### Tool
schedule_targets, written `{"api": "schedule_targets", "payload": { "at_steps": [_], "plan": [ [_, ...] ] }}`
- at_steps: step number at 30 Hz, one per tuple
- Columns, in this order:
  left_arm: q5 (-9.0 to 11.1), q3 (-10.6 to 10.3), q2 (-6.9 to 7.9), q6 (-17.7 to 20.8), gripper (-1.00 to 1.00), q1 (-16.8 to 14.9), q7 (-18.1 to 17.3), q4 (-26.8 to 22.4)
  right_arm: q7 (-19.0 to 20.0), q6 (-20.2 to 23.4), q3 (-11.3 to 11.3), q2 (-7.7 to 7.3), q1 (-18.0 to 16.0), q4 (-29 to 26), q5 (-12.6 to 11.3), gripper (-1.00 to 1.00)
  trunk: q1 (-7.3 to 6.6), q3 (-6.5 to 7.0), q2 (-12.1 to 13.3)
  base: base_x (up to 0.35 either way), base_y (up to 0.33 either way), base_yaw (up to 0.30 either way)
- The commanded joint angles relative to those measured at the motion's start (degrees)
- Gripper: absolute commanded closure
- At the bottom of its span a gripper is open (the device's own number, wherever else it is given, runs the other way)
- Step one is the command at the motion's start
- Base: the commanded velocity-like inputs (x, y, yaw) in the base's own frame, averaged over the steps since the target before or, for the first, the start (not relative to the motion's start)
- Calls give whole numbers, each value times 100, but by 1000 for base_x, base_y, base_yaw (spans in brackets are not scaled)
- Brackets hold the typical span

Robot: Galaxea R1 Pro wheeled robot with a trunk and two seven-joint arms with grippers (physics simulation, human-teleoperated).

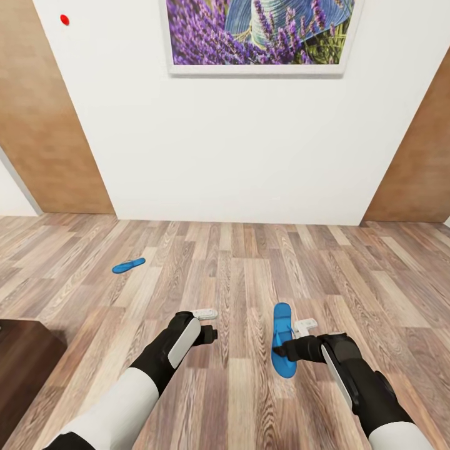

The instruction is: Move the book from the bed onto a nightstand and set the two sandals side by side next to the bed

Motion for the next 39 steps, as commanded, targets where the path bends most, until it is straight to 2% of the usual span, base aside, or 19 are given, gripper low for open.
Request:
{"api": "schedule_targets", "payload": {
  "at_steps": [1, 39],
  "plan": [
    [57, -8, 0, 8, -100, -3, 55, -5, 38, 16, 7, -4, -3, -7, 48, 100, 0, -5, -2, 74, 0, 0],
    [58, -8, 0, 8, -100, -3, 55, -5, 45, 17, 3, -4, -3, -16, 48, 100, 0, -5, -2, 74, 0, 0]
  ]
}}
